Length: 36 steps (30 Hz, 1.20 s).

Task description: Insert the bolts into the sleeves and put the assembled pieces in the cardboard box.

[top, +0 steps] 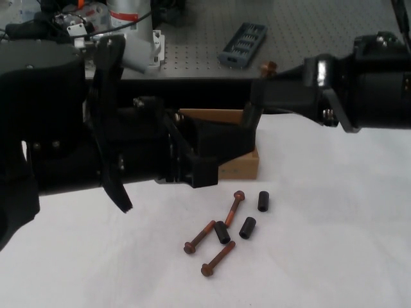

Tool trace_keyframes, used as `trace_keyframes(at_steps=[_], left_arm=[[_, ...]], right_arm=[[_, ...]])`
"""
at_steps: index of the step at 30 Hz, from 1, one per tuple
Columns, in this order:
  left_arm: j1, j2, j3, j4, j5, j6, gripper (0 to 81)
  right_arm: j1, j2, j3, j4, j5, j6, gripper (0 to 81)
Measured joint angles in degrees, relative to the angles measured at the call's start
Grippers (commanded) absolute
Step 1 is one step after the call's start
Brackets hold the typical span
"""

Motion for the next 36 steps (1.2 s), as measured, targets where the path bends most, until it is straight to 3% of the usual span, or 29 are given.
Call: trace_keyframes(at_steps=[11, 16, 20, 36], left_arm=[[-0.2, 0.6, 0.2, 0.3, 0.7, 0.0, 0.6], [-0.2, 0.6, 0.2, 0.3, 0.4, 0.6, 0.6], [0.0, 0.6, 0.2, -0.2, -0.6, 1.4, 0.6], [1.8, 0.6, 0.2, -0.2, -1.4, 5.3, 0.6]], right_arm=[[0.0, 0.0, -0.1, 1.8, -0.1, -1.7, 2.7], [0.0, -0.1, -0.1, 2.6, -0.1, -1.5, 39.5], [0.0, -0.2, -0.1, 4.3, -0.1, -0.3, 35.6], [-0.2, -4.2, -0.1, 5.7, -0.8, -1.1, 35.6]])
